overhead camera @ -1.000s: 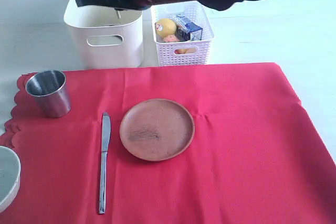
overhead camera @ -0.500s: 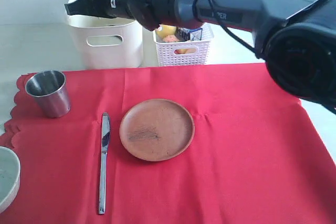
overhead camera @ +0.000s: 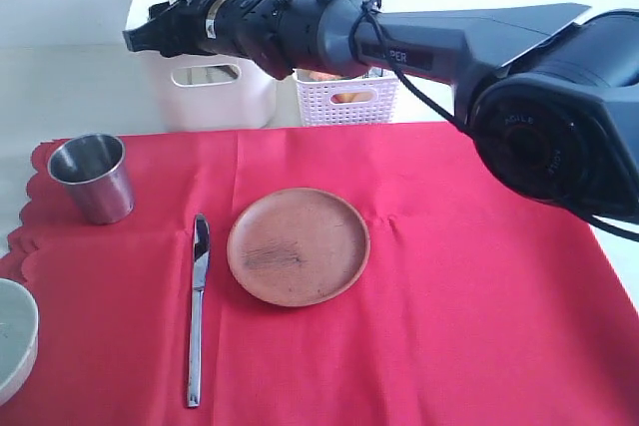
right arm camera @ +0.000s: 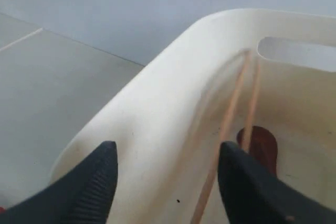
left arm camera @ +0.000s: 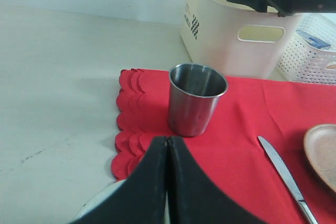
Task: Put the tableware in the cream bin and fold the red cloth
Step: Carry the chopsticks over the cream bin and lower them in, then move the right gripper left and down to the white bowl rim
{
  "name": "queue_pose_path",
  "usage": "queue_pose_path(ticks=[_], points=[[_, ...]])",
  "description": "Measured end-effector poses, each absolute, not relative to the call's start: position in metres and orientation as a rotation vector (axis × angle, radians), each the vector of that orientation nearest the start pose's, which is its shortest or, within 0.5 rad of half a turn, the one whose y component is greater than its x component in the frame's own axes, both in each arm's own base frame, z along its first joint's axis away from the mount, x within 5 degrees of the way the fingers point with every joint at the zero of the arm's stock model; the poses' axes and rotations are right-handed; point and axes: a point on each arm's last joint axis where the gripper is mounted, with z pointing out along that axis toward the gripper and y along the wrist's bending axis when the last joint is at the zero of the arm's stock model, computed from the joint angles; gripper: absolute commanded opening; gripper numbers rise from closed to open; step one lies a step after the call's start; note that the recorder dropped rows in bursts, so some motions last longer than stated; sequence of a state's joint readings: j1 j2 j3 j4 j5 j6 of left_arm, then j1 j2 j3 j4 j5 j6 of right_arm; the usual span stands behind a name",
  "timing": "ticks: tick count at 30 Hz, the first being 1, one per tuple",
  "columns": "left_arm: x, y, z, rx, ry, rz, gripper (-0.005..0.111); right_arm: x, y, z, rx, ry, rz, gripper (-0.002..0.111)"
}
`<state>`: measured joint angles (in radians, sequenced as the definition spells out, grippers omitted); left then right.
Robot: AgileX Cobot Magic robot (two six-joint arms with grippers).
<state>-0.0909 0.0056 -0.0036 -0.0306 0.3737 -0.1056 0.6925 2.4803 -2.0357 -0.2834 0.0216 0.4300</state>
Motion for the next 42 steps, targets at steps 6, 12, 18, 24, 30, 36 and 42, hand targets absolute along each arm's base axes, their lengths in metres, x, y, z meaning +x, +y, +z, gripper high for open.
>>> queue_pose_path(ticks=[6,12,18,24,30,36,42], points=[[0.053,-0.006,0.18,-0.032,1.862,-0.166,0.0,0.44,0.361,0.184,-0.523,1.939,0.52,0.066],[0.053,-0.006,0.18,-0.032,1.862,-0.166,0.0,0.43,0.349,0.246,-0.496,1.91,0.504,0.066],[0.053,-0.006,0.18,-0.032,1.862,-0.166,0.0,0.403,0.344,0.292,-0.566,1.968,0.409,0.066],[0.053,-0.006,0.18,-0.032,1.862,-0.166,0.0,0.365,0.347,0.317,-0.769,2.046,0.264,0.066],[0.053,-0.006,0.18,-0.032,1.862,-0.166,0.0,0.337,0.346,0.324,-0.96,2.159,0.281,0.066],[0.053,-0.006,0.18,-0.032,1.862,-0.166,0.0,0.314,0.344,0.33,-1.129,2.243,0.421,0.066],[0.053,-0.006,0.18,-0.032,1.862,-0.166,0.0,0.294,0.348,0.332,-1.281,2.284,0.617,0.065]])
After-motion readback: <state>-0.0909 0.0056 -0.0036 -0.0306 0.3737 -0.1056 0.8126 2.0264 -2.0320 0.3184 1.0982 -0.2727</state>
